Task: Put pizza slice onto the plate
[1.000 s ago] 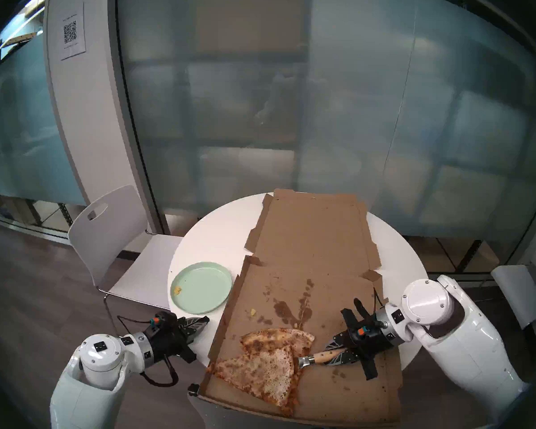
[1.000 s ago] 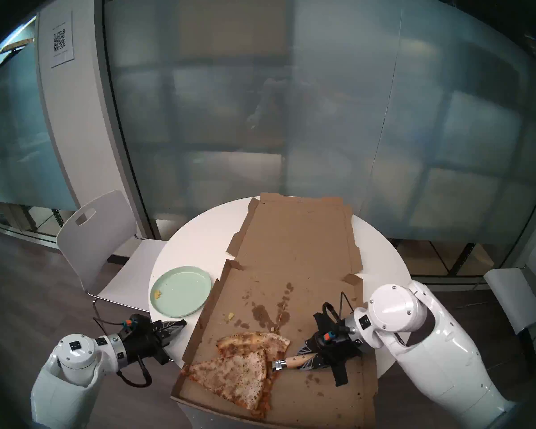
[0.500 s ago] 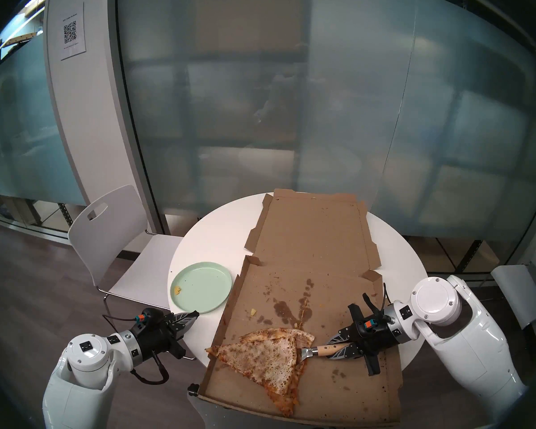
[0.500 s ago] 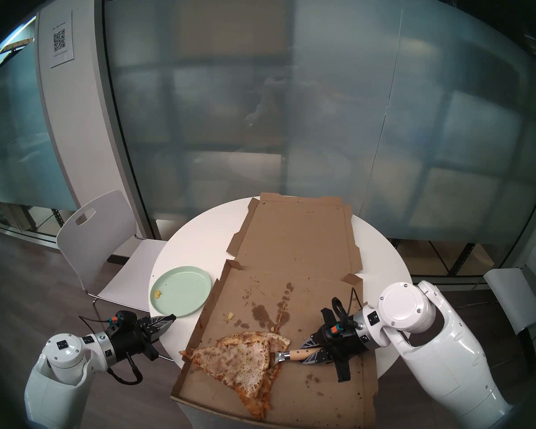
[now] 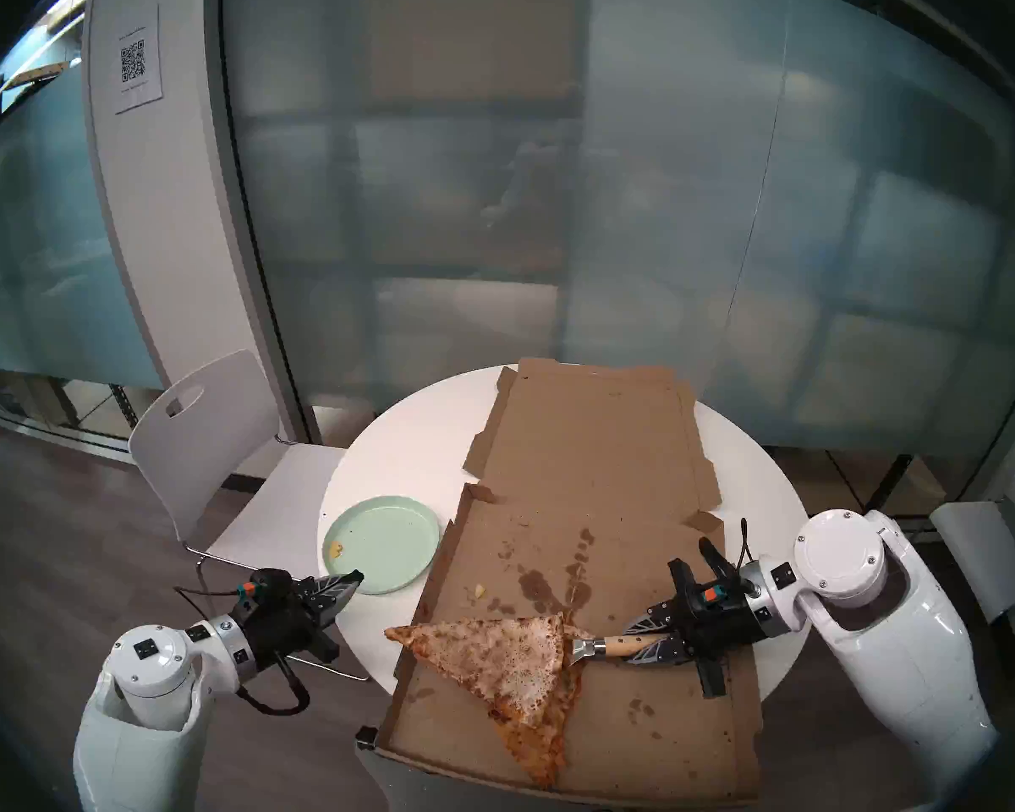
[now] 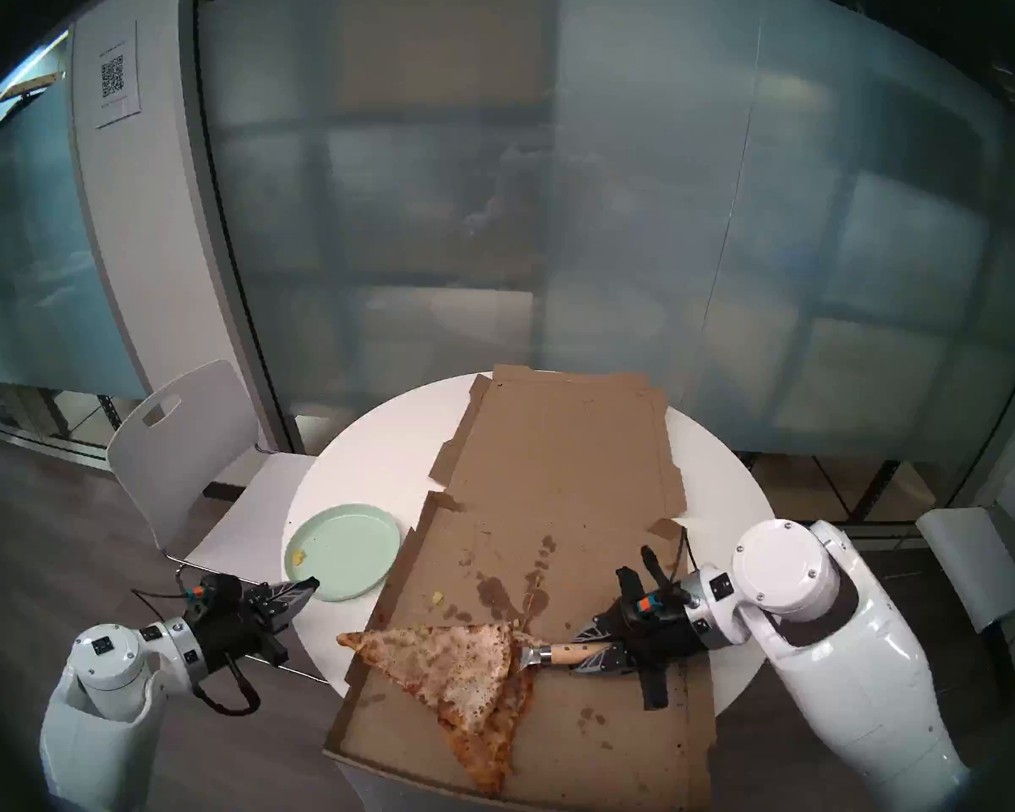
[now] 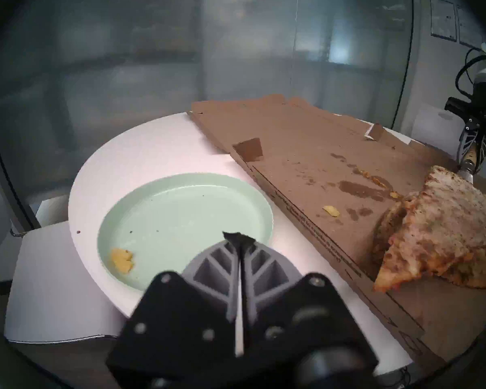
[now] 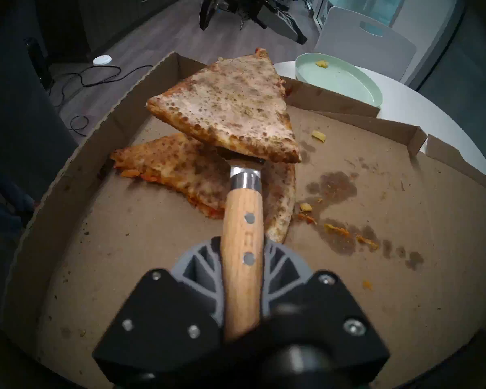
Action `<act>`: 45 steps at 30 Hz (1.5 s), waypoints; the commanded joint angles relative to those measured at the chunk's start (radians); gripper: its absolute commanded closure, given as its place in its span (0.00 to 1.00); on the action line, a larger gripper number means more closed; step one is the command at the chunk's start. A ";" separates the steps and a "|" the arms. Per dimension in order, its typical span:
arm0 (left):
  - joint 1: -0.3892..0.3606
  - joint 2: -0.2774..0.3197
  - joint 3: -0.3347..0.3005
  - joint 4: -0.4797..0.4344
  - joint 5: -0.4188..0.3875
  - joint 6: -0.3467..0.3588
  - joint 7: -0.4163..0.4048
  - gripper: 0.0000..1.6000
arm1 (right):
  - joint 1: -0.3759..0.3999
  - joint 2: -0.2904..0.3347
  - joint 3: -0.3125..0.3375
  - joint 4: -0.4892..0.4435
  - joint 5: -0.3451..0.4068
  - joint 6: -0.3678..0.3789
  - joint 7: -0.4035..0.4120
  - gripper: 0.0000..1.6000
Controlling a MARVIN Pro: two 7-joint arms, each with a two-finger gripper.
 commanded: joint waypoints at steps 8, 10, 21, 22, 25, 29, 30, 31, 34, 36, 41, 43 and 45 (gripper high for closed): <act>0.015 -0.031 -0.087 -0.031 -0.056 -0.004 0.023 0.86 | 0.120 -0.110 -0.067 -0.005 -0.001 0.046 -0.073 1.00; 0.023 -0.036 -0.100 -0.035 -0.062 -0.005 0.026 0.86 | 0.136 -0.126 -0.085 -0.002 -0.009 0.060 -0.086 1.00; 0.058 -0.066 -0.171 -0.045 -0.101 -0.012 0.040 0.86 | 0.222 -0.213 -0.186 0.038 -0.065 0.107 -0.161 1.00; 0.062 -0.071 -0.180 -0.048 -0.105 -0.012 0.044 0.86 | 0.254 -0.225 -0.209 0.057 -0.077 0.117 -0.159 1.00; 0.074 -0.077 -0.200 -0.050 -0.115 -0.015 0.044 0.86 | 0.277 -0.255 -0.232 0.077 -0.101 0.136 -0.177 1.00; 0.093 -0.089 -0.221 -0.054 -0.124 -0.018 0.045 0.86 | 0.314 -0.294 -0.259 0.118 -0.135 0.149 -0.197 1.00; 0.098 -0.093 -0.224 -0.053 -0.126 -0.020 0.046 0.86 | 0.325 -0.305 -0.267 0.129 -0.144 0.152 -0.204 1.00; 0.102 -0.096 -0.227 -0.052 -0.127 -0.022 0.046 0.86 | 0.331 -0.314 -0.270 0.137 -0.151 0.154 -0.208 1.00; 0.112 -0.106 -0.234 -0.053 -0.131 -0.025 0.048 0.86 | 0.361 -0.346 -0.293 0.170 -0.175 0.166 -0.224 1.00; 0.117 -0.112 -0.238 -0.055 -0.135 -0.027 0.048 0.86 | 0.371 -0.362 -0.305 0.183 -0.185 0.174 -0.237 1.00; 0.130 -0.126 -0.251 -0.064 -0.142 -0.032 0.047 0.86 | 0.425 -0.418 -0.357 0.251 -0.220 0.193 -0.271 1.00; 0.134 -0.131 -0.256 -0.064 -0.143 -0.035 0.045 0.86 | 0.449 -0.443 -0.376 0.286 -0.239 0.198 -0.283 1.00; 0.137 -0.136 -0.259 -0.065 -0.145 -0.037 0.045 0.86 | 0.465 -0.460 -0.391 0.312 -0.251 0.203 -0.293 1.00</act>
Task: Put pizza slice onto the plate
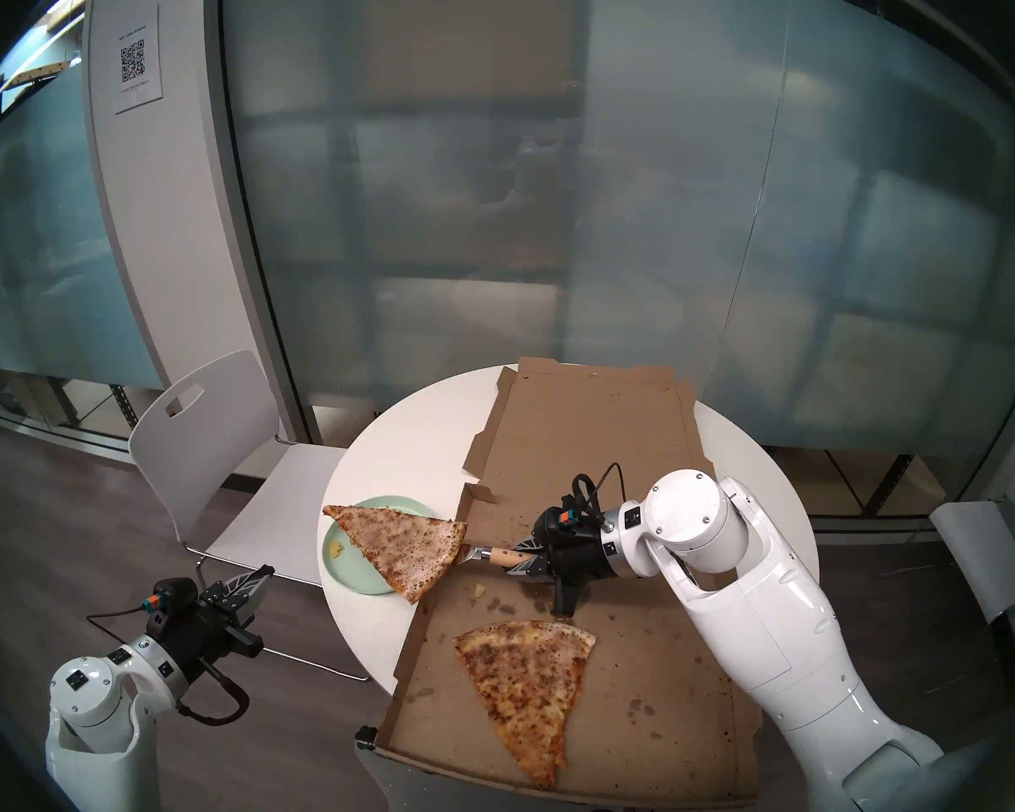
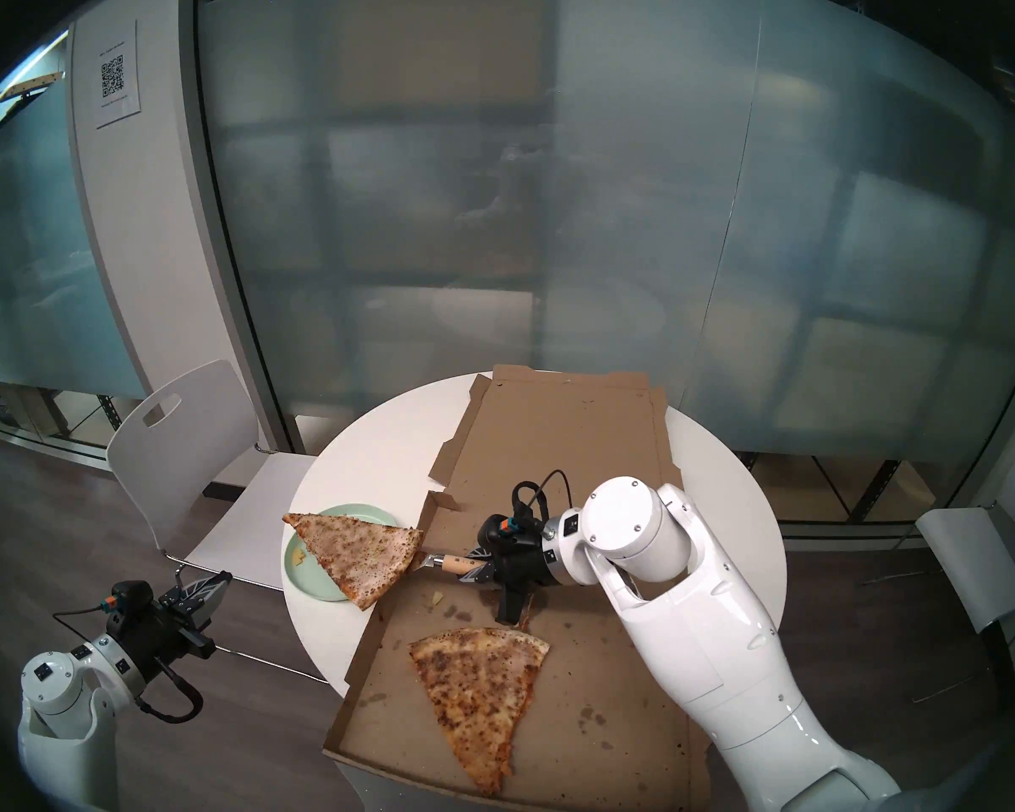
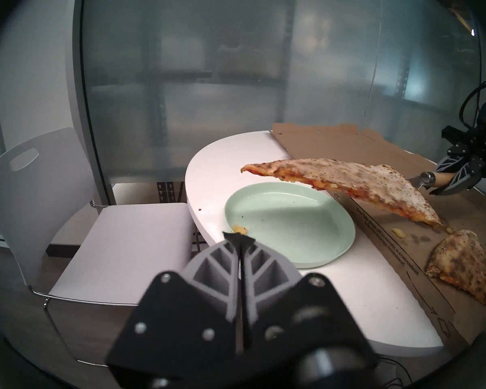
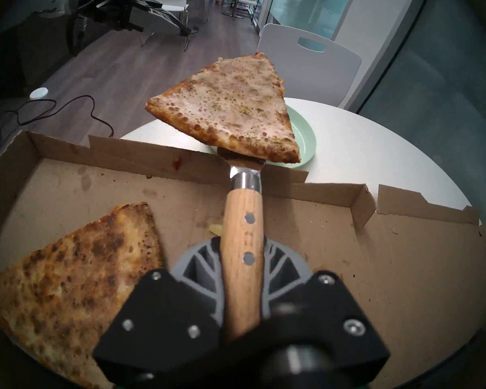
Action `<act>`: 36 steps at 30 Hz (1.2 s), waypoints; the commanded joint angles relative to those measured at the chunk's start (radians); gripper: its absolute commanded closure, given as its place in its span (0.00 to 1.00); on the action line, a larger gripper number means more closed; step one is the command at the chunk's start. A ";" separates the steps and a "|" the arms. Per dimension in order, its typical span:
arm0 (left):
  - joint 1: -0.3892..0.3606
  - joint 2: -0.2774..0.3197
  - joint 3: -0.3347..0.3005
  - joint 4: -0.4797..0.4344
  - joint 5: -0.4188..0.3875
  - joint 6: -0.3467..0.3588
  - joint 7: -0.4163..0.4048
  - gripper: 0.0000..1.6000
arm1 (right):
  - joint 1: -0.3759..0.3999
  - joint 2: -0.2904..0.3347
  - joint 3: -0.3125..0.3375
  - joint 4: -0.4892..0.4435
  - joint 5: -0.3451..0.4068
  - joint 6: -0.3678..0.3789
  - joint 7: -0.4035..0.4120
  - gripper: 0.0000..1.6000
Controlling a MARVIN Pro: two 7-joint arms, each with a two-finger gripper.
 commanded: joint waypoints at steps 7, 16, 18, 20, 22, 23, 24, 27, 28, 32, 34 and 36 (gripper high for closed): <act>0.029 -0.032 -0.027 -0.031 -0.016 -0.019 -0.005 0.86 | 0.135 -0.139 -0.066 0.110 -0.057 0.012 -0.087 1.00; 0.031 -0.041 -0.031 -0.023 -0.010 -0.028 -0.008 0.86 | 0.147 -0.150 -0.081 0.147 -0.094 -0.032 -0.146 1.00; 0.030 -0.041 -0.031 -0.021 -0.008 -0.029 -0.009 0.86 | 0.146 -0.146 -0.078 0.143 -0.094 -0.039 -0.146 1.00; 0.029 -0.040 -0.029 -0.019 -0.006 -0.030 -0.011 0.86 | 0.141 -0.137 -0.077 0.134 -0.096 -0.048 -0.144 1.00; 0.027 -0.040 -0.027 -0.020 -0.004 -0.030 -0.011 0.86 | 0.131 -0.128 -0.073 0.122 -0.096 -0.053 -0.142 1.00; 0.026 -0.040 -0.025 -0.021 -0.003 -0.029 -0.011 0.86 | 0.127 -0.123 -0.073 0.116 -0.098 -0.056 -0.143 1.00; 0.024 -0.040 -0.023 -0.024 -0.002 -0.027 -0.010 0.85 | 0.123 -0.119 -0.071 0.112 -0.098 -0.060 -0.144 1.00; 0.018 -0.037 -0.018 -0.027 0.002 -0.024 -0.011 0.86 | 0.115 -0.103 -0.074 0.100 -0.109 -0.068 -0.140 1.00; 0.016 -0.037 -0.017 -0.027 0.003 -0.023 -0.010 0.86 | 0.112 -0.097 -0.075 0.095 -0.112 -0.073 -0.139 1.00; 0.013 -0.035 -0.014 -0.025 0.006 -0.024 -0.012 0.85 | 0.098 -0.081 -0.074 0.081 -0.117 -0.081 -0.143 1.00; 0.012 -0.033 -0.012 -0.025 0.010 -0.024 -0.012 0.85 | 0.086 -0.071 -0.071 0.078 -0.118 -0.087 -0.149 1.00; 0.011 -0.033 -0.012 -0.025 0.011 -0.023 -0.012 0.85 | 0.073 -0.062 -0.071 0.073 -0.126 -0.095 -0.161 1.00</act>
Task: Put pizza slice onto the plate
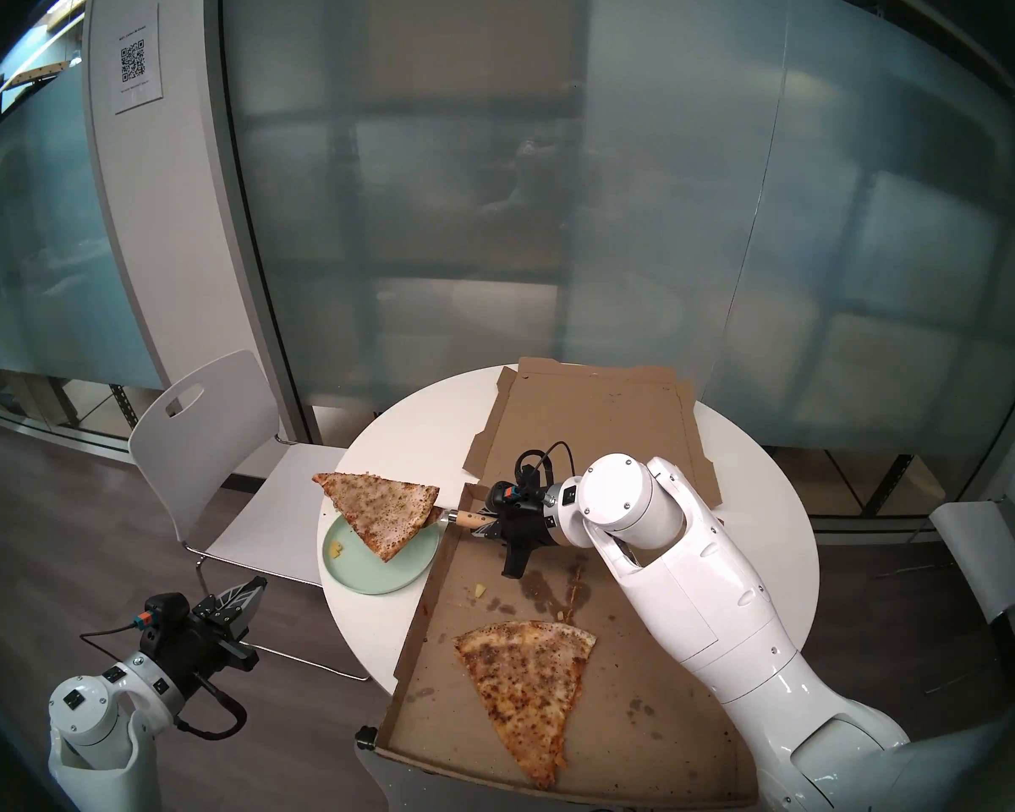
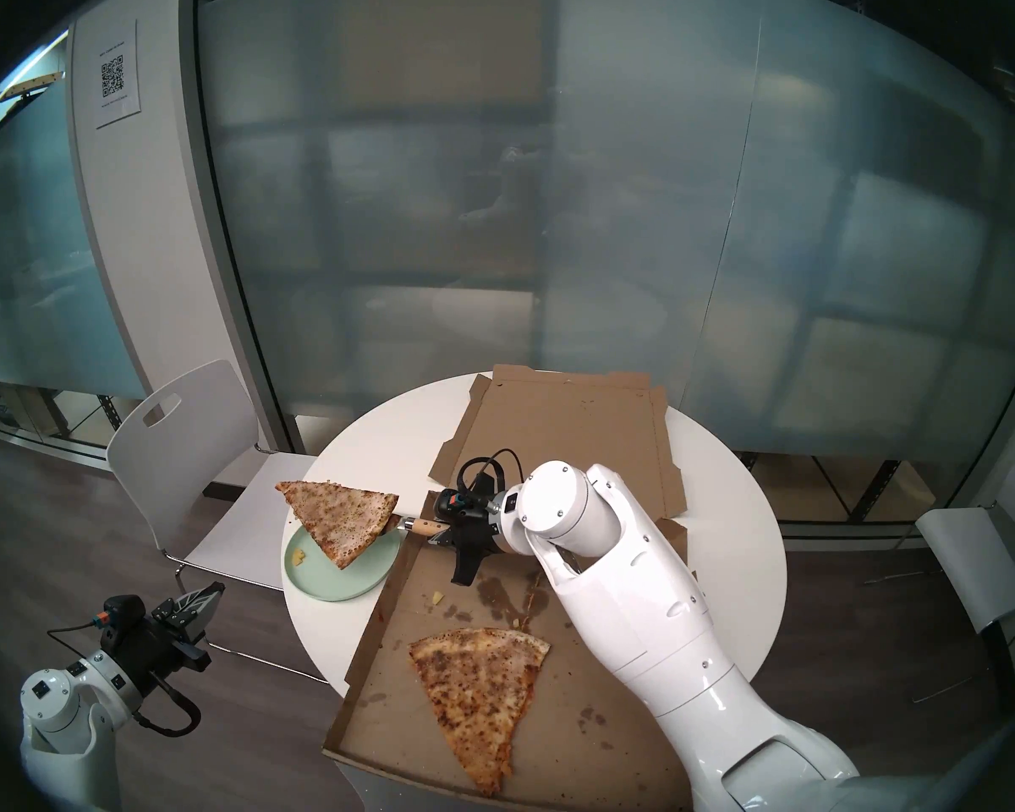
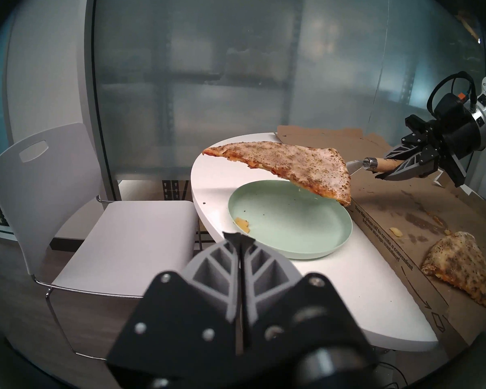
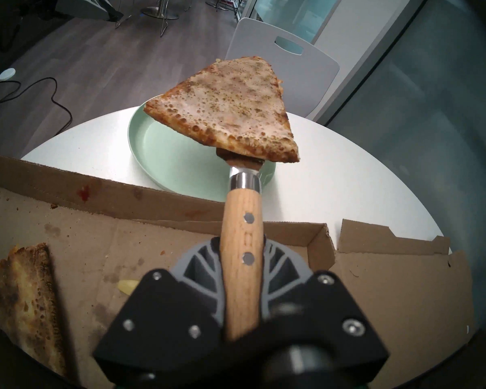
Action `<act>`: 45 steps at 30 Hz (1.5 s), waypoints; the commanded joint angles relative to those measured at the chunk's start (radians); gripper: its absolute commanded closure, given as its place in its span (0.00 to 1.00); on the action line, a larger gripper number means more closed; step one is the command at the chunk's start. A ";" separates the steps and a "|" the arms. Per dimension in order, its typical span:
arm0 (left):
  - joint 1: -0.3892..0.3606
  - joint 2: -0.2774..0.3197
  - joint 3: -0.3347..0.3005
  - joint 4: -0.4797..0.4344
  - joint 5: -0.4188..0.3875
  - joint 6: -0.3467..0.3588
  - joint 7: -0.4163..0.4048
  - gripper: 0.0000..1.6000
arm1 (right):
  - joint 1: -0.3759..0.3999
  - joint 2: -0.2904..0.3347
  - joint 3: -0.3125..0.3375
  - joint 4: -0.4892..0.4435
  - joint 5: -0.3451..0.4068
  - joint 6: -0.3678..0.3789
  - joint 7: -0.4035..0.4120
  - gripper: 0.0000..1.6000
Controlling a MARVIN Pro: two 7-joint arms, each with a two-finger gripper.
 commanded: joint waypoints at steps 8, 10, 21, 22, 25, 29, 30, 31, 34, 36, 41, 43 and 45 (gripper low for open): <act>-0.008 0.003 0.000 -0.019 0.015 -0.001 -0.001 0.86 | -0.055 0.013 0.014 -0.052 -0.016 -0.046 -0.067 1.00; -0.008 0.002 0.000 -0.019 0.016 -0.002 -0.001 0.85 | -0.059 0.009 0.015 -0.053 -0.018 -0.053 -0.079 1.00; -0.001 -0.004 -0.006 -0.023 0.018 -0.004 -0.006 0.86 | -0.075 0.012 0.002 -0.061 -0.050 -0.084 -0.118 1.00; 0.000 -0.004 -0.007 -0.023 0.018 -0.004 -0.008 0.86 | -0.083 0.010 0.005 -0.067 -0.052 -0.090 -0.134 1.00; 0.001 -0.005 -0.007 -0.025 0.018 -0.004 -0.009 0.86 | -0.087 0.012 -0.006 -0.071 -0.072 -0.109 -0.156 1.00; 0.003 -0.006 -0.005 -0.029 0.020 -0.003 -0.010 0.86 | -0.088 0.009 -0.013 -0.071 -0.087 -0.119 -0.176 1.00; 0.004 -0.007 -0.005 -0.030 0.021 -0.003 -0.010 0.86 | -0.089 0.007 -0.013 -0.069 -0.089 -0.121 -0.182 1.00; 0.005 -0.008 -0.005 -0.032 0.022 -0.003 -0.010 0.86 | -0.086 0.010 -0.018 -0.065 -0.097 -0.129 -0.184 1.00; 0.006 -0.010 -0.004 -0.034 0.023 -0.002 -0.009 0.86 | -0.086 0.018 -0.029 -0.062 -0.117 -0.153 -0.204 1.00; 0.008 -0.011 -0.004 -0.032 0.025 -0.005 -0.009 0.86 | -0.087 0.017 -0.028 -0.057 -0.119 -0.161 -0.211 1.00; 0.007 -0.011 -0.005 -0.023 0.026 -0.010 -0.010 0.86 | -0.090 0.015 -0.031 -0.055 -0.131 -0.176 -0.230 1.00; 0.007 -0.011 -0.005 -0.023 0.026 -0.010 -0.010 0.86 | -0.088 0.015 -0.034 -0.057 -0.139 -0.177 -0.231 1.00; 0.007 -0.011 -0.005 -0.022 0.026 -0.010 -0.011 0.86 | -0.086 0.016 -0.038 -0.054 -0.148 -0.184 -0.237 1.00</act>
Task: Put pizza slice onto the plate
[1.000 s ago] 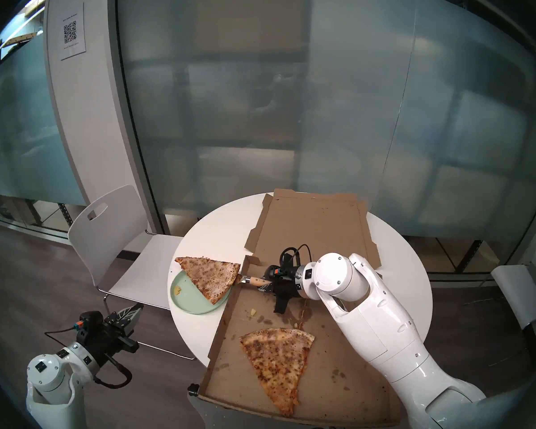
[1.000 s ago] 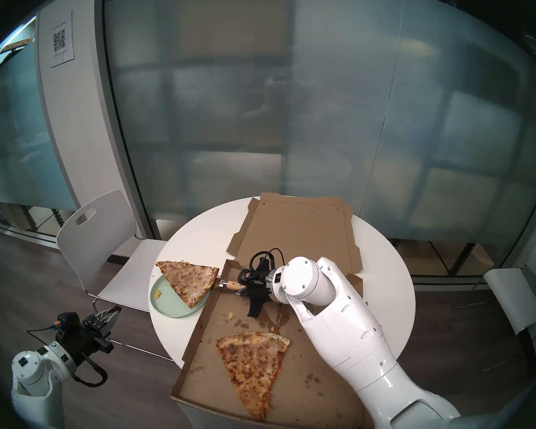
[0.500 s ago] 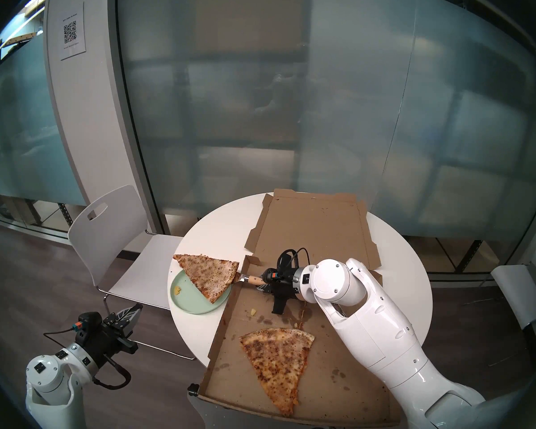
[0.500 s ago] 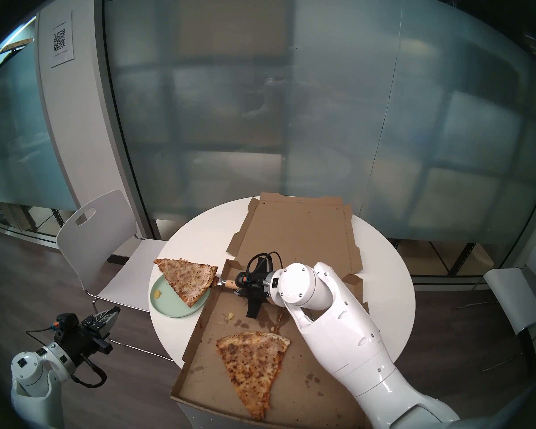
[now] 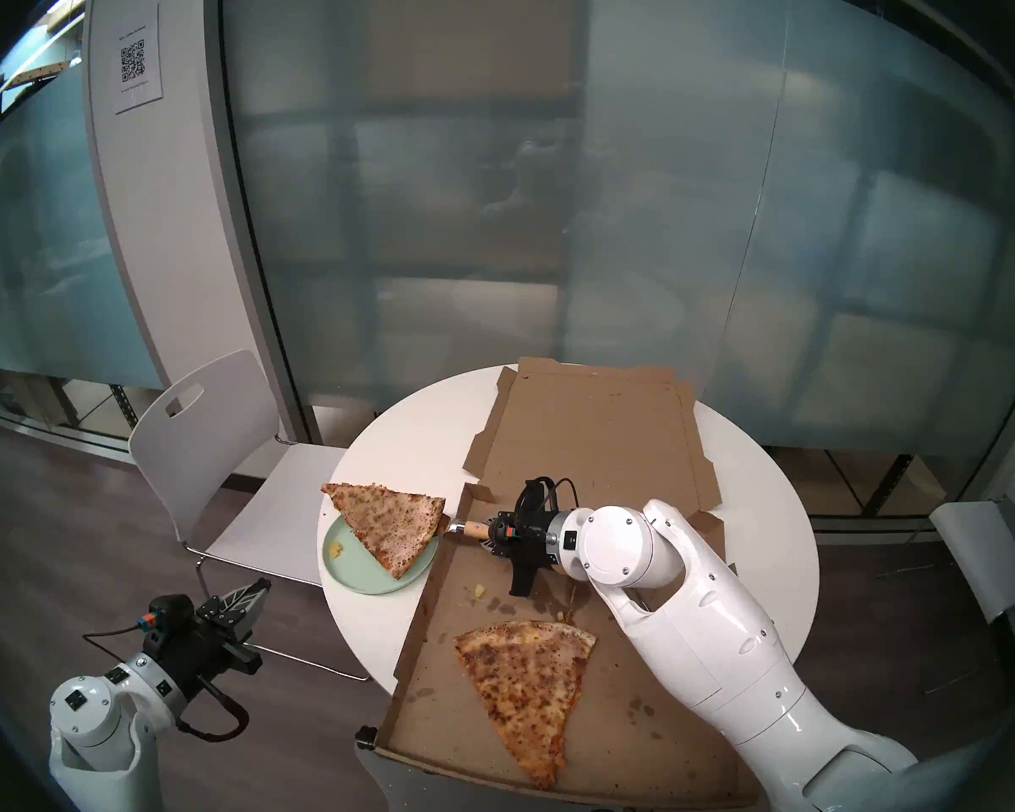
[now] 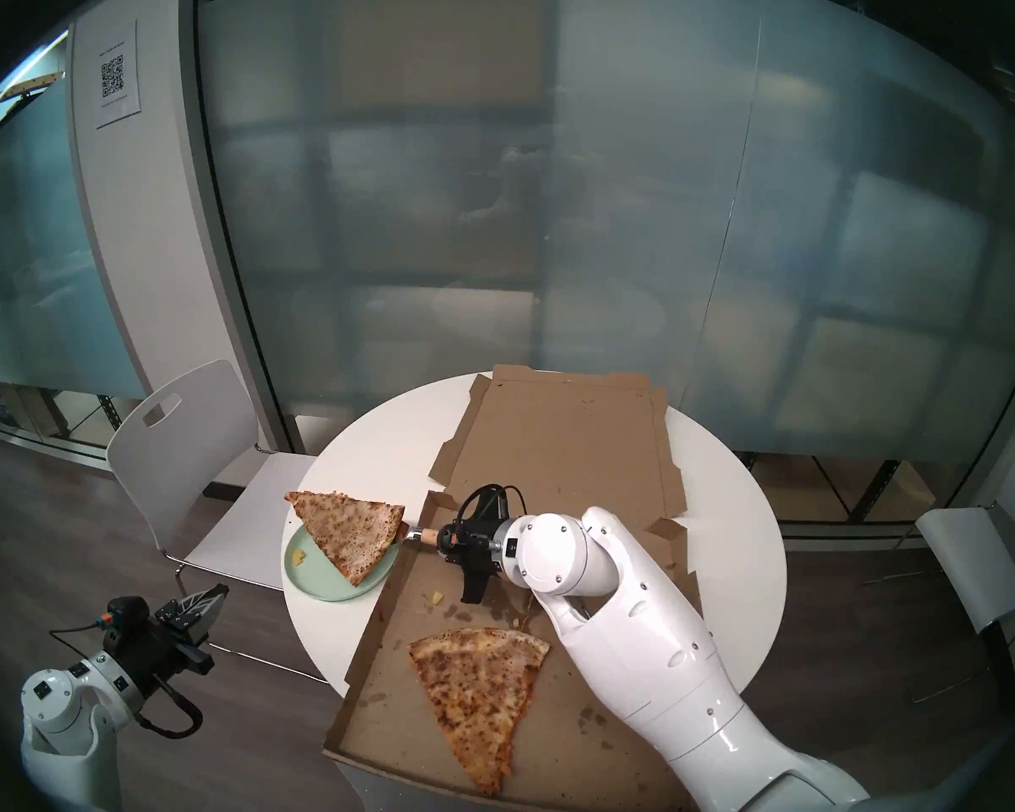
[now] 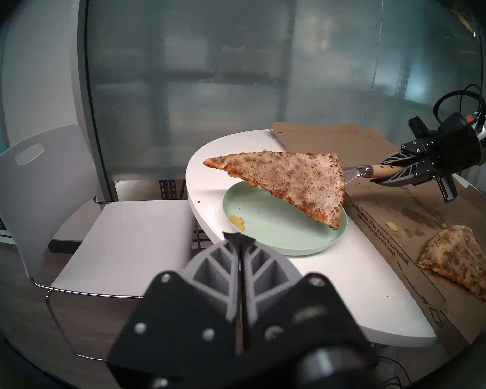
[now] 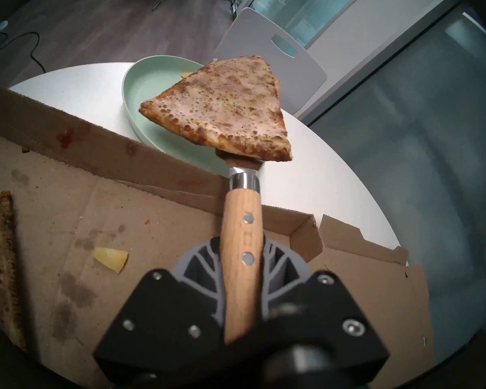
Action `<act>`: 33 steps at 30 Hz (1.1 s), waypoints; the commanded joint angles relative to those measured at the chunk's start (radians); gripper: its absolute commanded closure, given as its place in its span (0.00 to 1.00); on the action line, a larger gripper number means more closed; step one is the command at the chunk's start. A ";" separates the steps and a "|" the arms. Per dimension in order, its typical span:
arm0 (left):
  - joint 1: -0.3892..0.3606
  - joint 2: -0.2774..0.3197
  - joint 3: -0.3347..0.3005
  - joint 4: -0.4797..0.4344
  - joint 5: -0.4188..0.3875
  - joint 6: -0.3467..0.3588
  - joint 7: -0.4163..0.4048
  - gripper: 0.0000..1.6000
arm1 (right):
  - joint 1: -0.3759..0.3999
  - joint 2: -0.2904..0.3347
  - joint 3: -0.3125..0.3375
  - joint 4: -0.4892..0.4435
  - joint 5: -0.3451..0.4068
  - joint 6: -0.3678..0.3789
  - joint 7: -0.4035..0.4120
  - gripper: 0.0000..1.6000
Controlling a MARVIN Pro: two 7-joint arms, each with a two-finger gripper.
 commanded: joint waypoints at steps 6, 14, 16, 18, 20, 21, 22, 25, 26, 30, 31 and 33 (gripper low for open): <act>-0.006 0.000 -0.001 -0.013 0.002 -0.005 0.002 0.86 | 0.019 -0.014 -0.001 -0.007 -0.024 -0.051 -0.062 1.00; -0.013 0.003 -0.002 -0.006 0.003 -0.005 0.002 0.86 | 0.020 -0.019 -0.001 -0.002 -0.049 -0.072 -0.104 1.00; -0.015 0.004 -0.002 -0.003 0.003 -0.005 0.001 0.85 | 0.020 -0.025 0.002 0.004 -0.055 -0.077 -0.121 1.00; -0.017 0.004 -0.002 -0.003 0.004 -0.004 0.000 0.85 | 0.025 -0.030 0.004 0.014 -0.061 -0.080 -0.133 1.00; -0.019 0.005 -0.002 -0.001 0.005 -0.004 0.000 0.85 | 0.032 -0.036 0.005 0.028 -0.066 -0.085 -0.142 1.00; -0.021 0.006 -0.002 0.001 0.005 -0.004 0.001 0.85 | 0.035 -0.038 0.006 0.034 -0.067 -0.087 -0.145 1.00; -0.023 0.006 -0.002 0.003 0.006 -0.004 0.001 0.85 | 0.038 -0.042 0.009 0.041 -0.066 -0.088 -0.147 1.00; -0.029 0.011 -0.006 -0.001 0.004 0.002 0.001 0.85 | 0.043 -0.046 0.015 0.052 -0.066 -0.091 -0.150 1.00; -0.032 0.012 -0.008 -0.002 0.003 0.003 0.001 0.85 | 0.045 -0.045 0.019 0.055 -0.065 -0.093 -0.150 1.00; -0.043 0.019 -0.010 0.001 0.002 0.004 -0.001 0.85 | 0.044 -0.046 0.036 0.054 -0.051 -0.090 -0.136 1.00; -0.046 0.020 -0.010 0.001 0.002 0.005 -0.001 0.85 | 0.043 -0.046 0.040 0.052 -0.046 -0.089 -0.133 1.00; -0.050 0.022 -0.010 -0.007 0.001 0.008 -0.001 0.85 | 0.035 -0.043 0.059 0.038 -0.018 -0.076 -0.106 1.00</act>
